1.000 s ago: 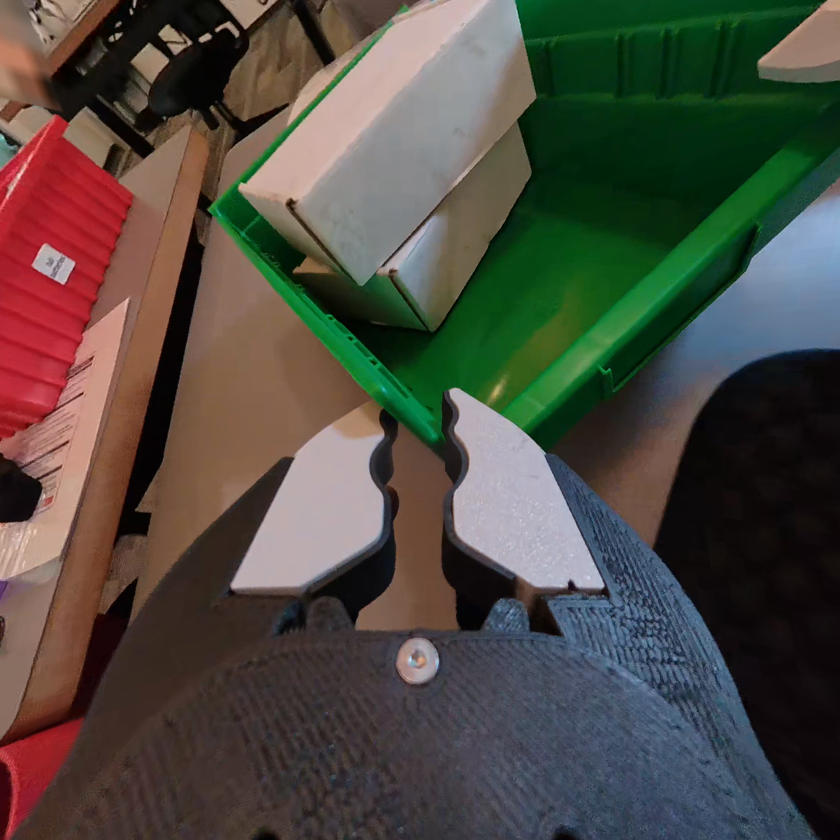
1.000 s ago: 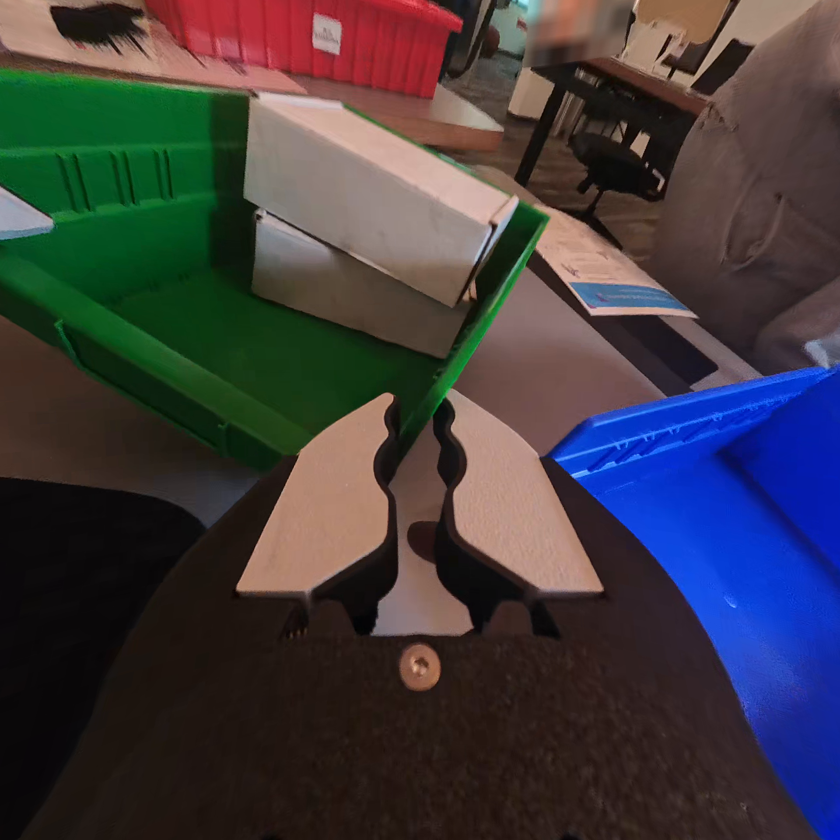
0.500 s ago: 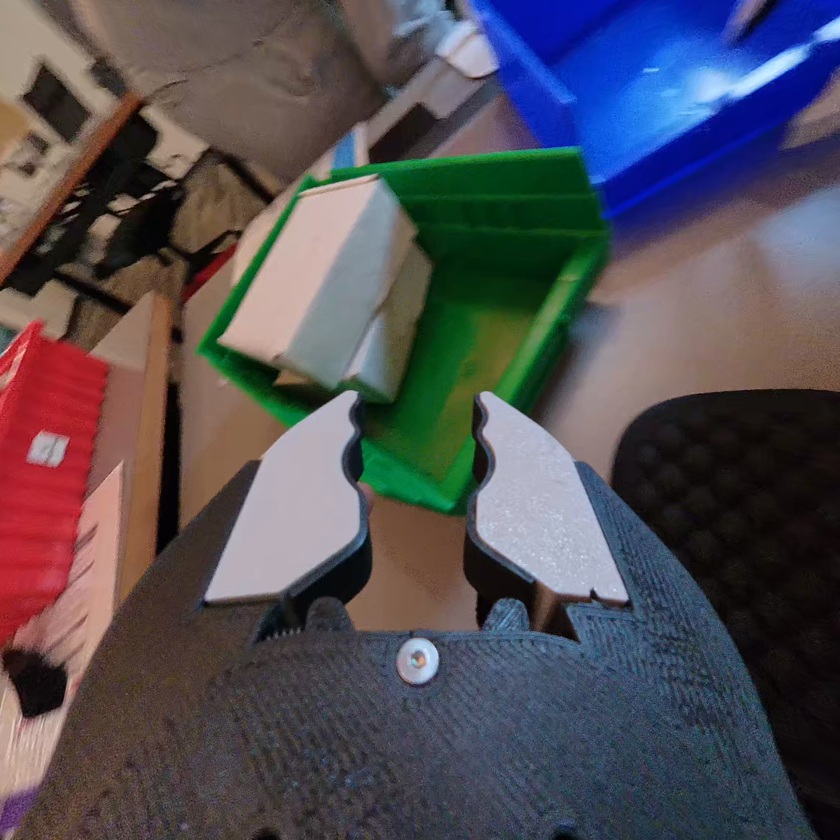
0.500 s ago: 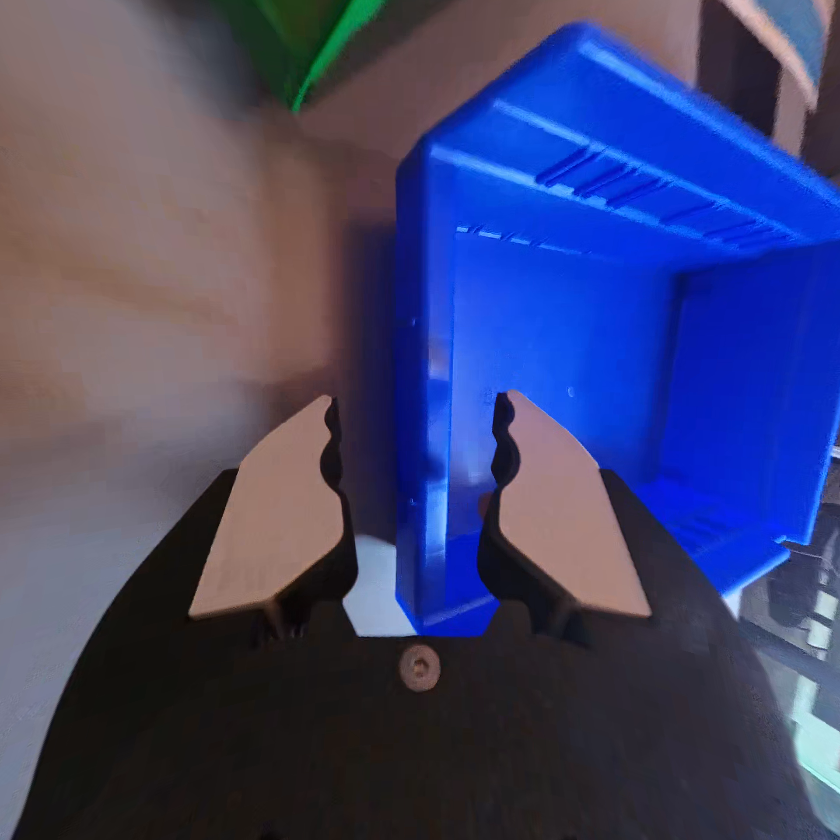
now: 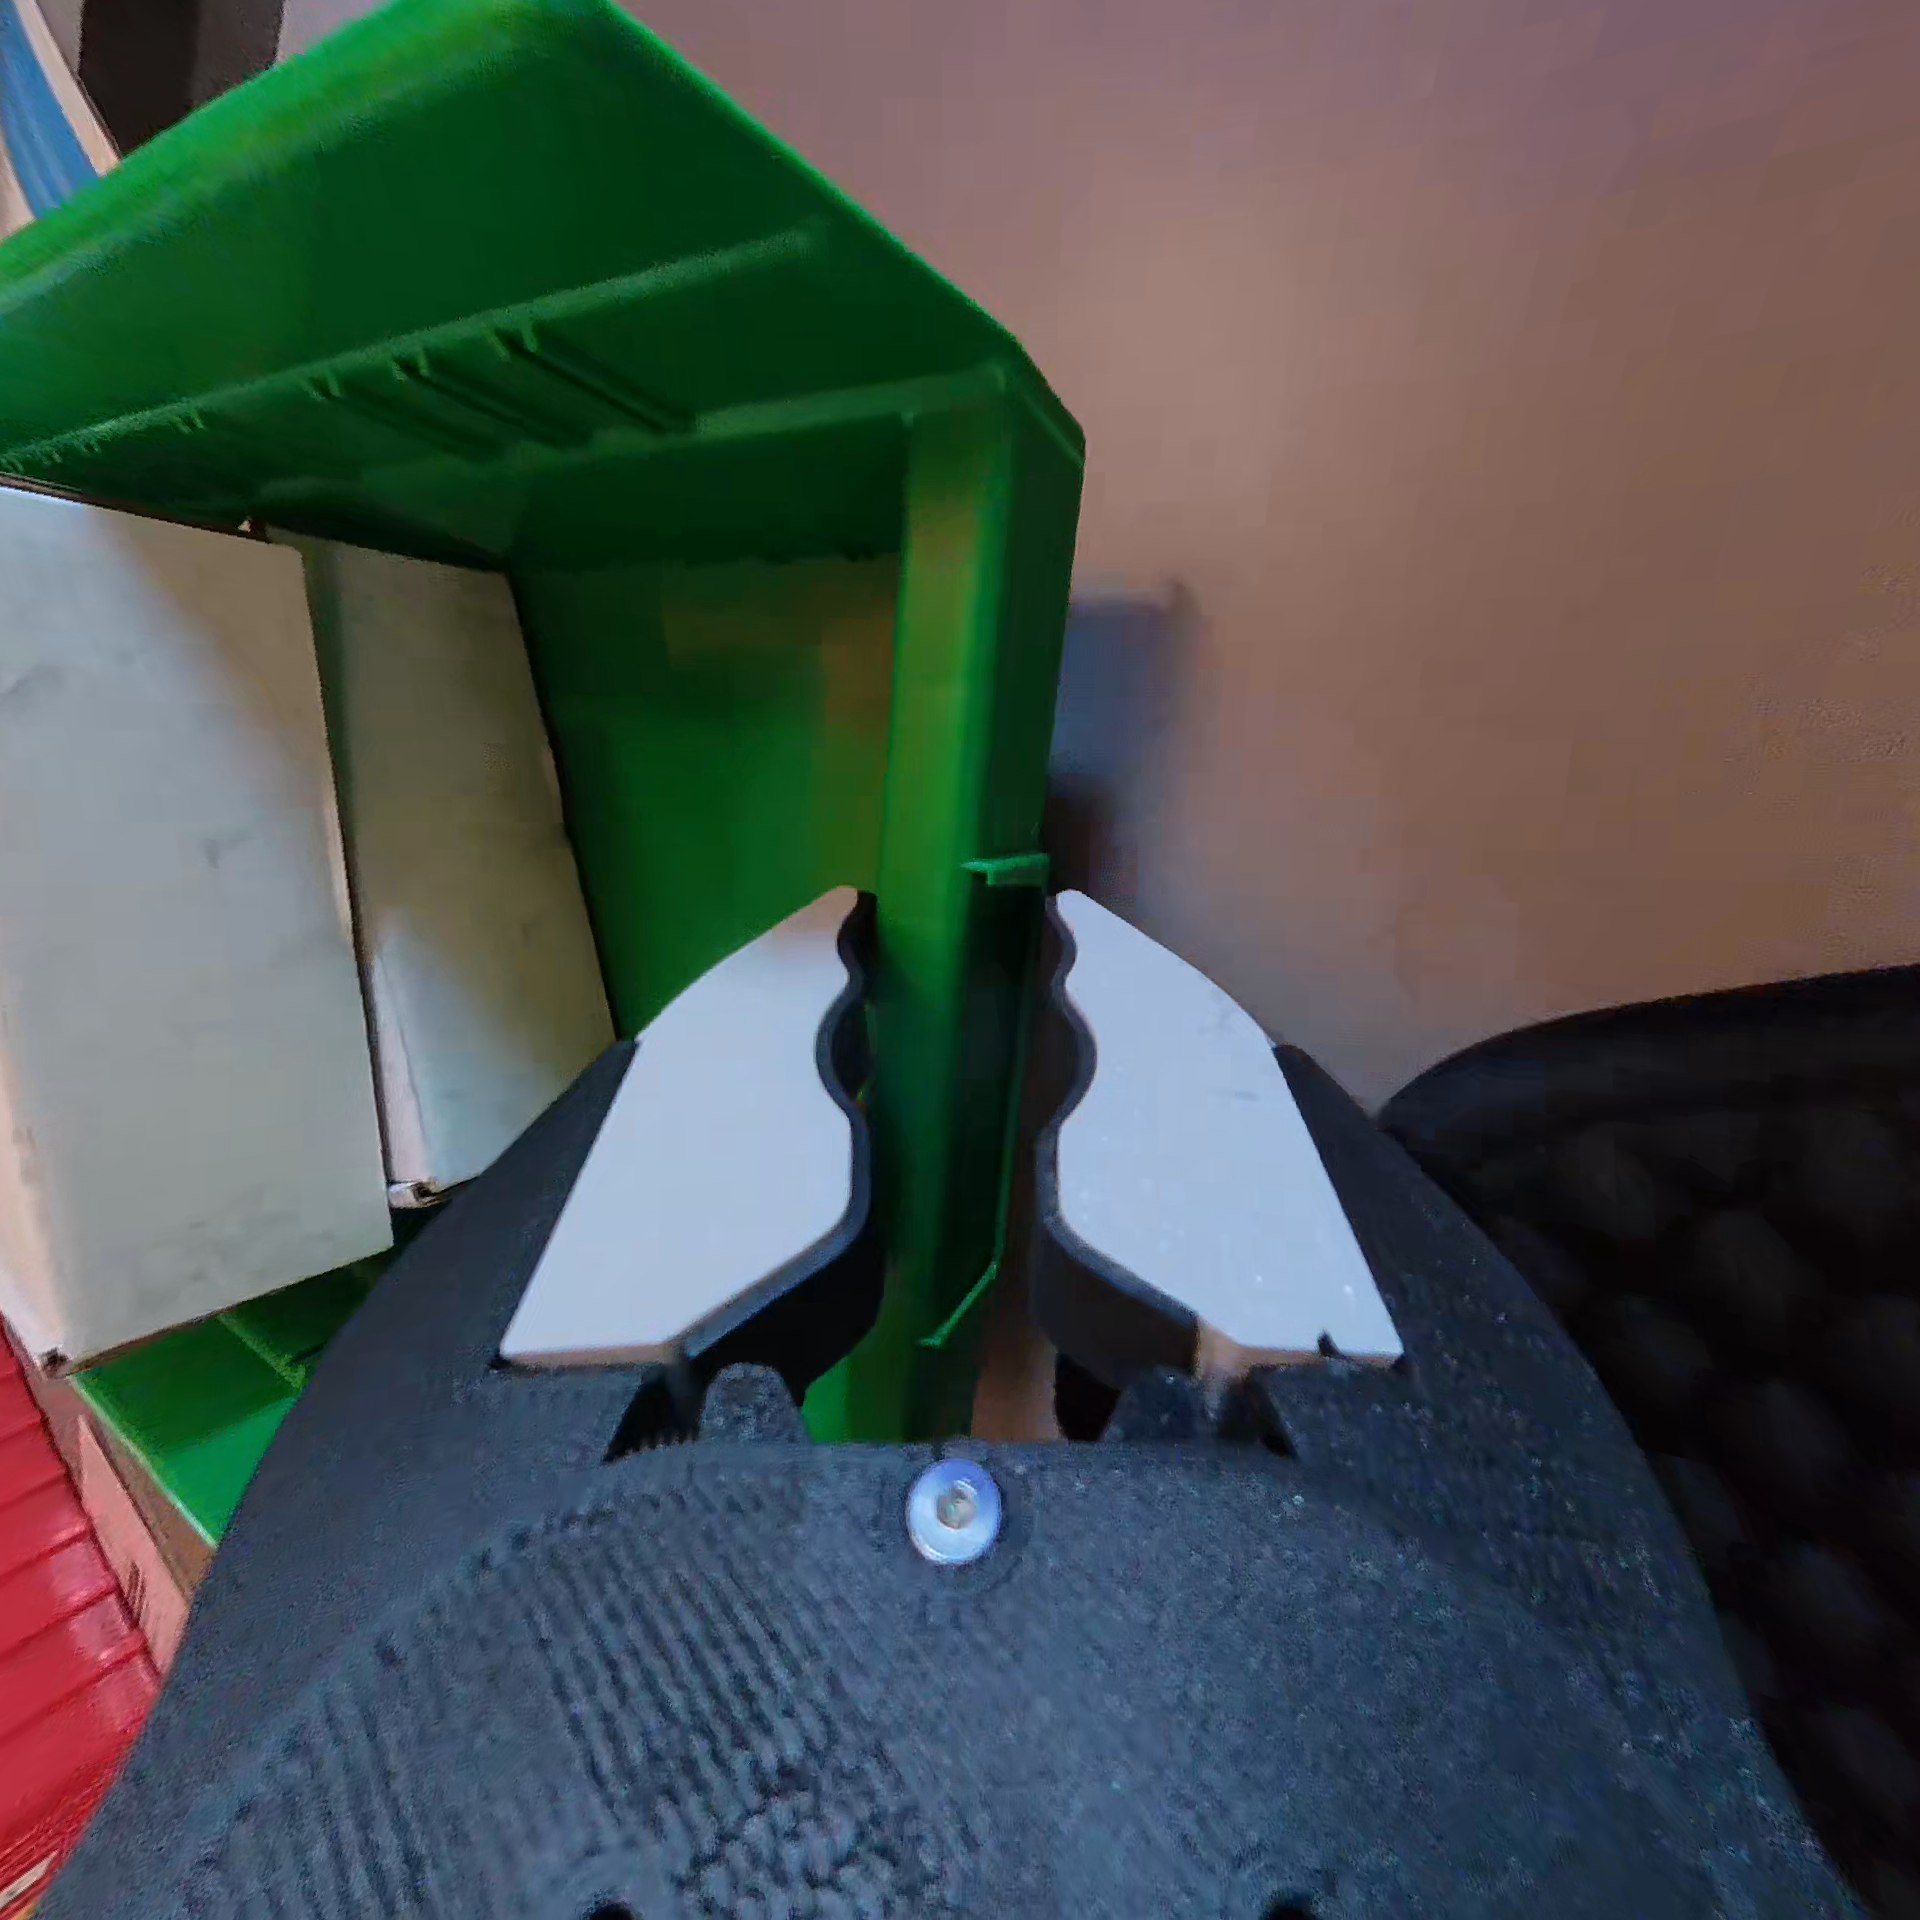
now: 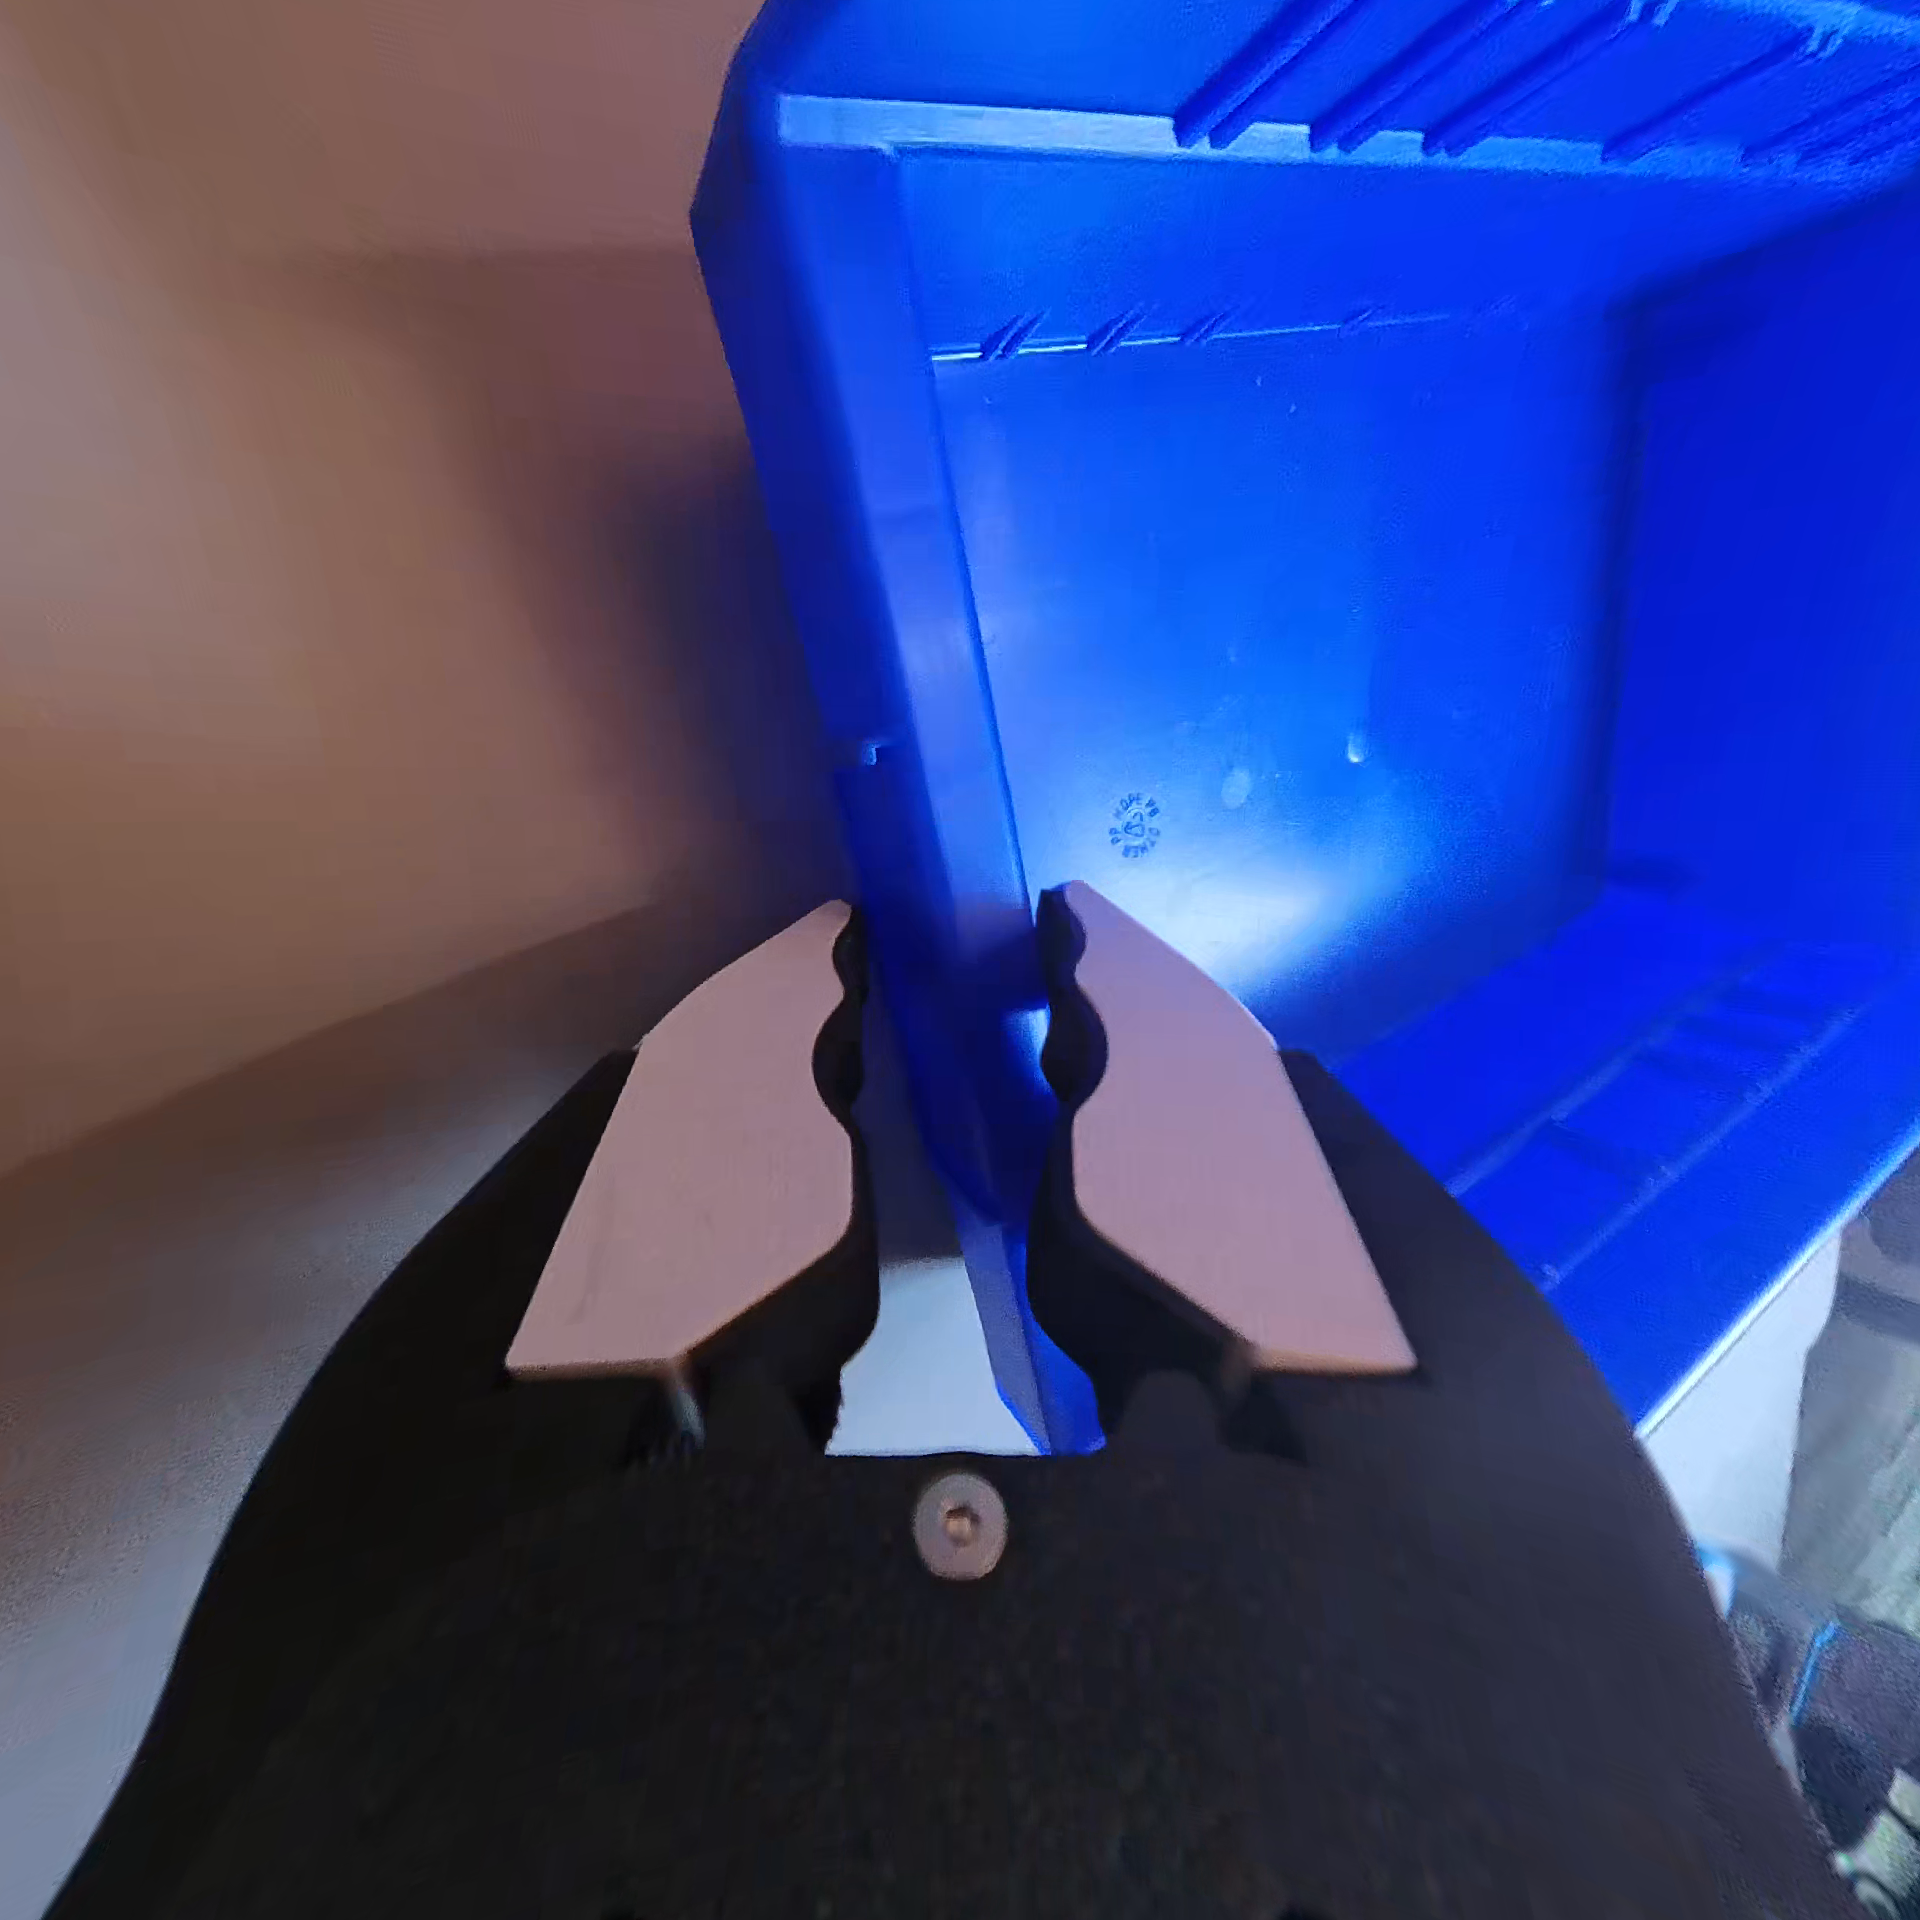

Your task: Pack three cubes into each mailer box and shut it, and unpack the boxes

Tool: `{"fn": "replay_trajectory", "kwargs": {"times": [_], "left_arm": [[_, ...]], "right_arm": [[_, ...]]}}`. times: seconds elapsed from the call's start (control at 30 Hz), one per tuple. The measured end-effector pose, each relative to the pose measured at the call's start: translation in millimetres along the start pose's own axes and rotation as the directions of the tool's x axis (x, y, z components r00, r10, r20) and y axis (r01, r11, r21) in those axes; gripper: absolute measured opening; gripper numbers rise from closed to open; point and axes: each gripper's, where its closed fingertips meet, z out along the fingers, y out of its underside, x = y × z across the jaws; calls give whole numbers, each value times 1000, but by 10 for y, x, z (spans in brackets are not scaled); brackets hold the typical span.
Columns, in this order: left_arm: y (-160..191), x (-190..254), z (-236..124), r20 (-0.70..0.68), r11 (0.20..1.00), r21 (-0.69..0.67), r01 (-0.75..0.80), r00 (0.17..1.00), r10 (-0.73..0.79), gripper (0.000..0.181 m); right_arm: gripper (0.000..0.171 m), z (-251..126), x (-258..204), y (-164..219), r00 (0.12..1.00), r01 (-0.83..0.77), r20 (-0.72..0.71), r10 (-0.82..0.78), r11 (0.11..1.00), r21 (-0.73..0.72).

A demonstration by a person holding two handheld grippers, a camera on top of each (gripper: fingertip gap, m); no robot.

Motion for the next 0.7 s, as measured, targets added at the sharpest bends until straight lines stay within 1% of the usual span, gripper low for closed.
{"fn": "replay_trajectory", "kwargs": {"times": [0.03,0.17,0.23,0.3,0.33,0.5,0.63,0.7], "left_arm": [[6,31,-24,2,1000,4,-3,1000,3,30],[-41,238,-131,-1,999,37,15,1000,-15,30],[-71,261,-134,13,998,61,24,1000,-25,30],[-115,245,-99,-9,992,113,51,999,-50,29],[-120,212,-70,-16,990,119,78,997,-76,29],[-122,-51,92,11,990,115,86,996,-88,29],[-119,-231,202,23,989,108,98,995,-101,29],[-116,-317,251,53,991,113,76,995,-82,30]], "right_arm": [[31,-85,-54,152,1000,-7,-16,6,1000,-7],[31,-330,-146,718,995,-35,-95,29,997,-61],[31,-381,-79,978,990,-78,-128,64,992,-103],[31,-381,55,1170,984,-114,-152,95,985,-126],[30,-355,147,1241,982,-120,-165,98,984,-132],[30,-179,635,1485,971,-177,-188,147,972,-152],[31,-57,972,1626,961,-183,-240,137,967,-180],[48,-52,1100,1610,943,-208,-295,157,966,-152]]}}
